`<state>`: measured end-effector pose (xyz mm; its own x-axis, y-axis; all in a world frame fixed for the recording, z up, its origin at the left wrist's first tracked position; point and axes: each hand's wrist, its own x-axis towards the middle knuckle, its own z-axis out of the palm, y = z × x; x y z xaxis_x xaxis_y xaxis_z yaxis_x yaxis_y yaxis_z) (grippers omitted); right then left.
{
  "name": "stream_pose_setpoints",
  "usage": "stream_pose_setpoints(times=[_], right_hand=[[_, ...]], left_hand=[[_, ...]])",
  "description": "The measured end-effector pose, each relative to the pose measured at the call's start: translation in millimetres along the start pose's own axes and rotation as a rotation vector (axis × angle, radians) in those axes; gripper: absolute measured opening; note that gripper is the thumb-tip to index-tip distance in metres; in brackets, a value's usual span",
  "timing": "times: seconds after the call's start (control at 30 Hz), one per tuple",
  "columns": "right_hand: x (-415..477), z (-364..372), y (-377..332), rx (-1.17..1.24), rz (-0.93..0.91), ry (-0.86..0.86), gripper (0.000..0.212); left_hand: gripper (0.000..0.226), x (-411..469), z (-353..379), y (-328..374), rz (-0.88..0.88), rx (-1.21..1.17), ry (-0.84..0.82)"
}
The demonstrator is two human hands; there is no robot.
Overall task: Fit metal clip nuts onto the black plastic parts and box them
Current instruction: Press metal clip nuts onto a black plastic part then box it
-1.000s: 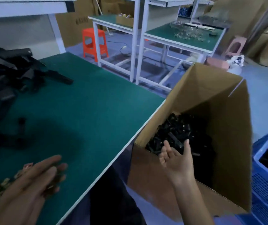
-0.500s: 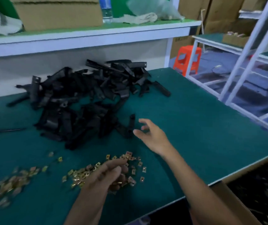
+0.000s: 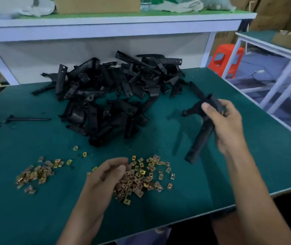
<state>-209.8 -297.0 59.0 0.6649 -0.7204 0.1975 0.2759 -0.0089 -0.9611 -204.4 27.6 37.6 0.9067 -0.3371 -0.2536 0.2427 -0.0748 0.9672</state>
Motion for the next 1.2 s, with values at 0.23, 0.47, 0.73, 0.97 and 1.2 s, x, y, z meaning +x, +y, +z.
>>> stream_pose_setpoints(times=[0.23, 0.47, 0.73, 0.97, 1.2], right_hand=[[-71, 9, -34, -0.226, 0.045, -0.791, 0.019], [-85, -1, -3, 0.062, 0.248, -0.591, 0.034], [-122, 6, 32, 0.440, 0.296, -0.200, 0.040], [-117, -15, 37, 0.470, 0.361, 0.026, 0.043], [-124, 0, 49, 0.576, 0.453, 0.025, 0.040]], left_hand=[[0.022, 0, 48, 20, 0.208, 0.124, -0.305], [0.030, 13, 53, 19, 0.120, -0.147, -0.162], [0.054, 26, 77, -17, 0.304, 0.478, -0.092], [0.028, 26, 86, -49, 0.504, 1.118, -0.237], [0.013, 31, 82, -38, 0.340, 0.806, -0.218]])
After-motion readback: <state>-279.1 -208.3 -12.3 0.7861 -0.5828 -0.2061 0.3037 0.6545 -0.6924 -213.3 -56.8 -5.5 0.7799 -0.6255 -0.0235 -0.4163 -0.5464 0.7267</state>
